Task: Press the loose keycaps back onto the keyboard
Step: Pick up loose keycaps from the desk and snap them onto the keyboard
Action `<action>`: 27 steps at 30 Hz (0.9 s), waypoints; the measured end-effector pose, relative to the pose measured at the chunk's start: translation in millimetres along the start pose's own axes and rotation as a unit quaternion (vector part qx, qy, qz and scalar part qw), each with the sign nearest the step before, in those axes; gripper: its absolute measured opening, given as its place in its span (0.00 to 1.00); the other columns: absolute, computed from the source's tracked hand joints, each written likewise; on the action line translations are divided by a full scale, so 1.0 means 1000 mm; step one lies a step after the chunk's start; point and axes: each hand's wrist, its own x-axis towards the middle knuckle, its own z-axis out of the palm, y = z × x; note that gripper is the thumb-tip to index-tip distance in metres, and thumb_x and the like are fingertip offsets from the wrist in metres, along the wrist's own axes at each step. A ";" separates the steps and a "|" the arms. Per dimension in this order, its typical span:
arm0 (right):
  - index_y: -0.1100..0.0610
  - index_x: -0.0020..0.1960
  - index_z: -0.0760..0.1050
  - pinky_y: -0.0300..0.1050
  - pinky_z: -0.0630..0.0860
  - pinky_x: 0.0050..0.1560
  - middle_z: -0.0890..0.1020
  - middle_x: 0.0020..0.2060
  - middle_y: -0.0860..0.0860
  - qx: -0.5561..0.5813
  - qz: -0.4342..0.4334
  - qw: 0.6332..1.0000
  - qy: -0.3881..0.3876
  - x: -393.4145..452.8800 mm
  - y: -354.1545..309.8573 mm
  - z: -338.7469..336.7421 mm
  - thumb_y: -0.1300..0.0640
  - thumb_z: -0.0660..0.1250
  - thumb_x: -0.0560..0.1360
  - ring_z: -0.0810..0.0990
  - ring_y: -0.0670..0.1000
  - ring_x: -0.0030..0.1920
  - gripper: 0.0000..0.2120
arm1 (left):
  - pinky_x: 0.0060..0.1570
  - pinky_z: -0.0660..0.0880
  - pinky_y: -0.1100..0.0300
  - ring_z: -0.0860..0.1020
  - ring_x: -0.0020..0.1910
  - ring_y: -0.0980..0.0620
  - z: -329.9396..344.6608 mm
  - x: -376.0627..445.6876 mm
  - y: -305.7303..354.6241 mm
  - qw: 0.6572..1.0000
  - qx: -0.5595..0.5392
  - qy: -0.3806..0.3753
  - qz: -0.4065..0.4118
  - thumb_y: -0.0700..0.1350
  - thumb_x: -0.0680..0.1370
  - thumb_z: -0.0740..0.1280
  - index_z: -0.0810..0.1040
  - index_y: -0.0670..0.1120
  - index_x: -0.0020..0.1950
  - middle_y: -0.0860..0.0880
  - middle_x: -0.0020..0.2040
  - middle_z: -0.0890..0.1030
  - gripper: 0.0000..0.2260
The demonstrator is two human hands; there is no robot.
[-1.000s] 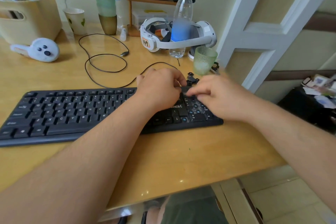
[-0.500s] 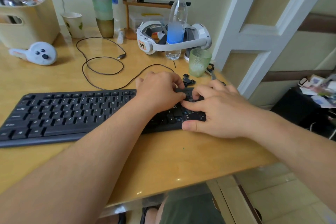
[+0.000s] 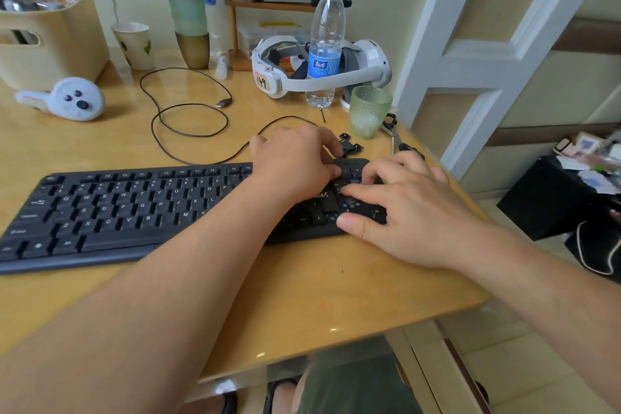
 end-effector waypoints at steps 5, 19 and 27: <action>0.34 0.77 0.63 0.57 0.59 0.70 0.64 0.68 0.37 -0.011 0.006 1.000 -0.013 -0.003 -0.005 0.001 0.18 0.39 0.68 0.57 0.50 0.73 0.43 | 0.55 0.64 0.49 0.77 0.55 0.57 -0.005 -0.001 -0.008 0.998 -0.048 -0.022 -0.019 0.56 0.75 0.75 0.80 0.62 0.52 0.63 0.47 0.83 0.09; 0.36 0.60 0.82 0.56 0.63 0.67 0.82 0.58 0.37 -0.047 -0.091 0.995 0.006 0.055 0.008 -0.019 0.42 0.69 0.79 0.75 0.47 0.65 0.11 | 0.57 0.64 0.49 0.76 0.56 0.53 -0.004 -0.003 -0.002 0.999 -0.025 -0.022 -0.006 0.48 0.79 0.68 0.83 0.62 0.54 0.62 0.50 0.83 0.09; 0.39 0.54 0.83 0.53 0.79 0.51 0.82 0.50 0.41 -0.090 -0.156 0.982 -0.049 0.078 0.003 -0.038 0.41 0.76 0.71 0.78 0.49 0.55 0.12 | 0.56 0.64 0.48 0.76 0.55 0.51 -0.003 -0.005 -0.003 1.000 -0.004 -0.009 -0.004 0.50 0.78 0.68 0.83 0.62 0.54 0.61 0.51 0.83 0.08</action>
